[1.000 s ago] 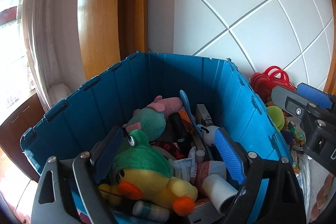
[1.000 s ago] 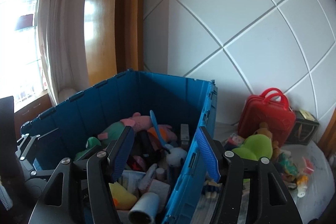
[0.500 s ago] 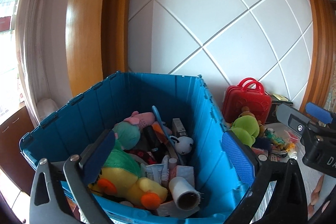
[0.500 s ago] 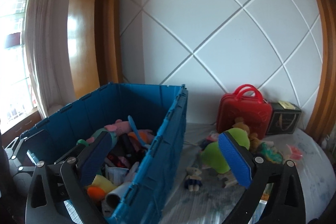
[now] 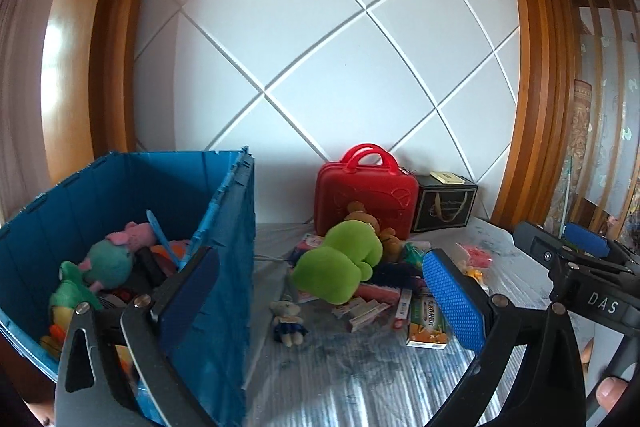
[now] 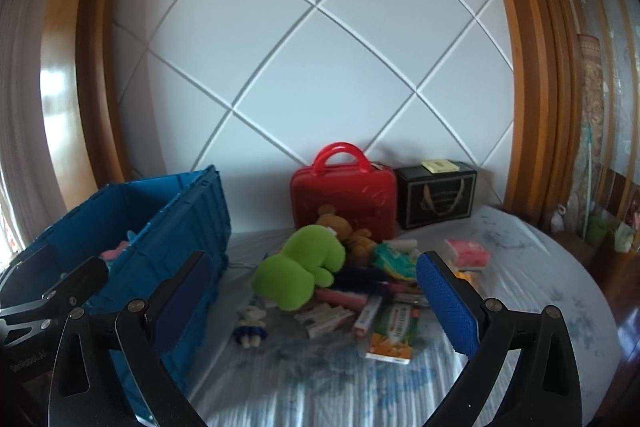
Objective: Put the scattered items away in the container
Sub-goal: 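Withdraw both tools from the crate back toward the pile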
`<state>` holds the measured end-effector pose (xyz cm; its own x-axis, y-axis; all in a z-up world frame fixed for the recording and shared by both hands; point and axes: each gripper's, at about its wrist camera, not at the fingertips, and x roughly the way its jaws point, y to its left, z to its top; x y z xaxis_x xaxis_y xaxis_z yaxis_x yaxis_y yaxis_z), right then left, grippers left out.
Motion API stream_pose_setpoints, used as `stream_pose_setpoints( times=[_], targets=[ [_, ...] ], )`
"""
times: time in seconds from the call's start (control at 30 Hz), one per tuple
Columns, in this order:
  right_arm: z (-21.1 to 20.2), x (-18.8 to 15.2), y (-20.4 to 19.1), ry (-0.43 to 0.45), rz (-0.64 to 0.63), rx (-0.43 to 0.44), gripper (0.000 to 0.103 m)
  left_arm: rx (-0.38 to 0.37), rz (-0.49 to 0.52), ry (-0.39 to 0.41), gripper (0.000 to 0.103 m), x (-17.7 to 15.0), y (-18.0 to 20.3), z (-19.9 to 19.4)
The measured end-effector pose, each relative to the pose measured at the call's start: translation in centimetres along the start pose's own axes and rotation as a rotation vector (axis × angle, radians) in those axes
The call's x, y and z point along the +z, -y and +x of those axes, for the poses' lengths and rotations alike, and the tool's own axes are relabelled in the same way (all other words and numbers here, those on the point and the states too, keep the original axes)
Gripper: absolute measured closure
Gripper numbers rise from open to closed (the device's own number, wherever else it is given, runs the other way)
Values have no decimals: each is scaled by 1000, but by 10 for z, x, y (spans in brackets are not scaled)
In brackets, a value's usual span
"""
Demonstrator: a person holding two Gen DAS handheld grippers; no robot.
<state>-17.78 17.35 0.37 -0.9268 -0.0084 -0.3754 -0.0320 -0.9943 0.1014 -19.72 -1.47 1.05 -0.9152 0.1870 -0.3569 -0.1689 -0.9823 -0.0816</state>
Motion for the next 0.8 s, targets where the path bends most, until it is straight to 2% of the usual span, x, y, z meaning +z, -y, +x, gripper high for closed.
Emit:
stream_pose_setpoints(
  times=[0.2, 0.4, 0.53, 0.8],
  targets=[
    [46, -14, 92, -114, -19, -3, 0, 35, -47, -130, 0, -40, 69, 67],
    [93, -39, 168, -252, -5, -18, 0, 104, -40, -281, 0, -81, 107, 122],
    [120, -55, 194, -316, 24, -19, 0, 123, -28, -351, 0, -99, 113, 147],
    [155, -83, 198, -416, 57, -39, 0, 107, 2, -424, 0, -120, 107, 181]
  ],
)
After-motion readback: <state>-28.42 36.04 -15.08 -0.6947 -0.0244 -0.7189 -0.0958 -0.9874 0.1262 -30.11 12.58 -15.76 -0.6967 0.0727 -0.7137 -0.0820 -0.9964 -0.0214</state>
